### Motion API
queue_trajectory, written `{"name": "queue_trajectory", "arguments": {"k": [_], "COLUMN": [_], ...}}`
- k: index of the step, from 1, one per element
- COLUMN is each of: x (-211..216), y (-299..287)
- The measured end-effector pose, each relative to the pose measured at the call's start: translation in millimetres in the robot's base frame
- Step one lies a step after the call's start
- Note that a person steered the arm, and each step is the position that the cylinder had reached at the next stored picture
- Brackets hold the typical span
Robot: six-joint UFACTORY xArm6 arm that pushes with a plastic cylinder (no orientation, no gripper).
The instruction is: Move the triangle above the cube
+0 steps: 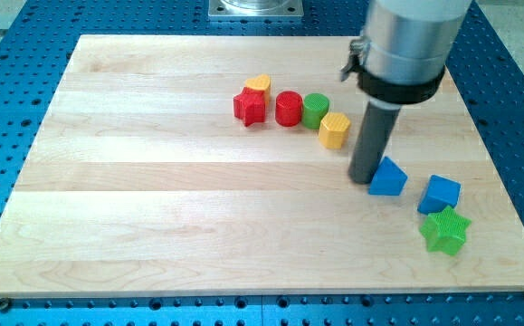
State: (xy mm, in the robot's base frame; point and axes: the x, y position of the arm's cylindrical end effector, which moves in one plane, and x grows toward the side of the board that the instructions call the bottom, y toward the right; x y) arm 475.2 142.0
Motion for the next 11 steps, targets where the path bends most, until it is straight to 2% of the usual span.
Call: {"name": "queue_trajectory", "arguments": {"k": [1, 2, 3, 4, 6, 9, 10, 11], "x": [7, 51, 48, 21, 6, -1, -15, -51], "y": [-25, -32, 0, 19, -1, 25, 34, 22]}}
